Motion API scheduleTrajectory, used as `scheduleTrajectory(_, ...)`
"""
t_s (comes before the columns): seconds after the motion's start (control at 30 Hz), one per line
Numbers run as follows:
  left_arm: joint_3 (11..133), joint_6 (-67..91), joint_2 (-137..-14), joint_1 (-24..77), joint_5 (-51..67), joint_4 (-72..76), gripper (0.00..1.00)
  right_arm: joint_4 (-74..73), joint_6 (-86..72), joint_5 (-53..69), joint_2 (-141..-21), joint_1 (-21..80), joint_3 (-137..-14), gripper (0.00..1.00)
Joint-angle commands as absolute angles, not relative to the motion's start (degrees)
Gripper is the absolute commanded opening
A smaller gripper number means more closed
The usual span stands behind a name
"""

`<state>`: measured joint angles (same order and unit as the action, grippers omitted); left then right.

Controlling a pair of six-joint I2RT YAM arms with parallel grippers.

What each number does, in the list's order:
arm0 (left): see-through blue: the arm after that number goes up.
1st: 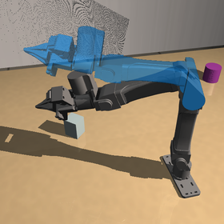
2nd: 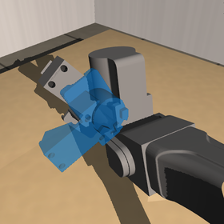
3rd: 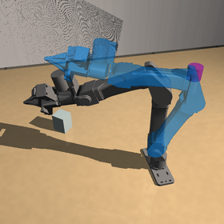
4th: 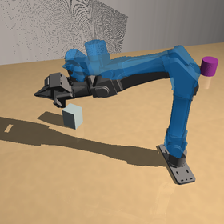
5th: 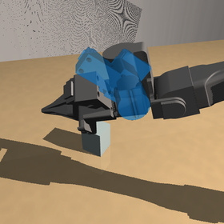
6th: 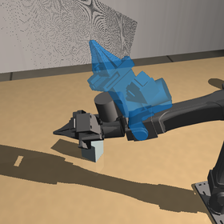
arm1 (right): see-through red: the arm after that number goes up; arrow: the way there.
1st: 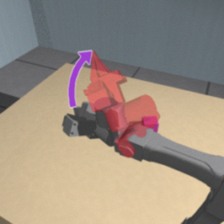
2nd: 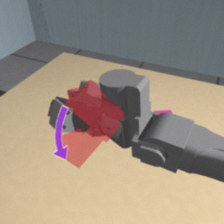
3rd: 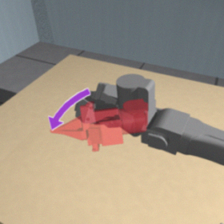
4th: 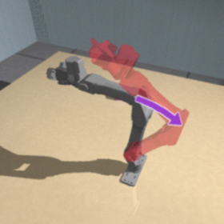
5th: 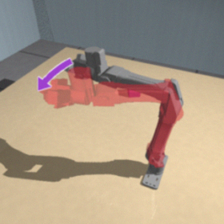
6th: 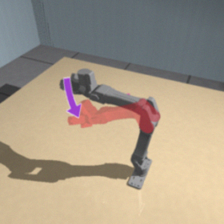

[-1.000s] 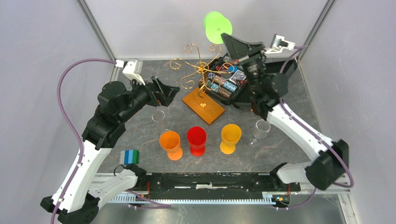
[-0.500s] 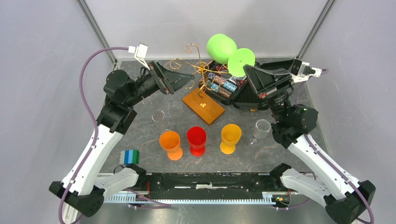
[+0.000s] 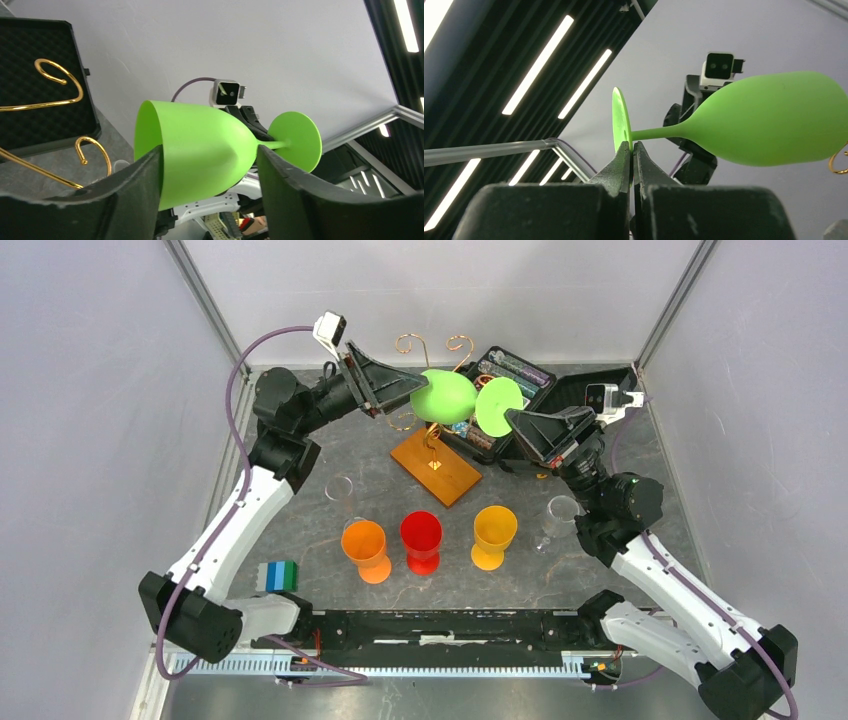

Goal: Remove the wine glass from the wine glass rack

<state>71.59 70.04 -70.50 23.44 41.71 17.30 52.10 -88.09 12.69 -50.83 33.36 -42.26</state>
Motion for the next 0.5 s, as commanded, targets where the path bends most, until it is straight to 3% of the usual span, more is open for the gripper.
scheduleTrajectory(0.0, 71.1, 79.6, -70.8, 23.1, 47.8, 29.8, 0.62, 57.3, -91.6, 12.9, -51.2, 33.7, -41.3, 0.0)
scheduleTrajectory(0.27, 68.3, 87.2, -67.7, 23.0, 52.1, 40.1, 0.32, 61.8, -93.2, 3.2, -51.1, 33.7, -35.1, 0.0)
scheduleTrajectory(0.47, 68.8, 86.9, -65.2, 23.1, 56.1, 41.3, 0.17, 65.1, -93.8, 0.4, -53.1, 33.7, -33.0, 0.0)
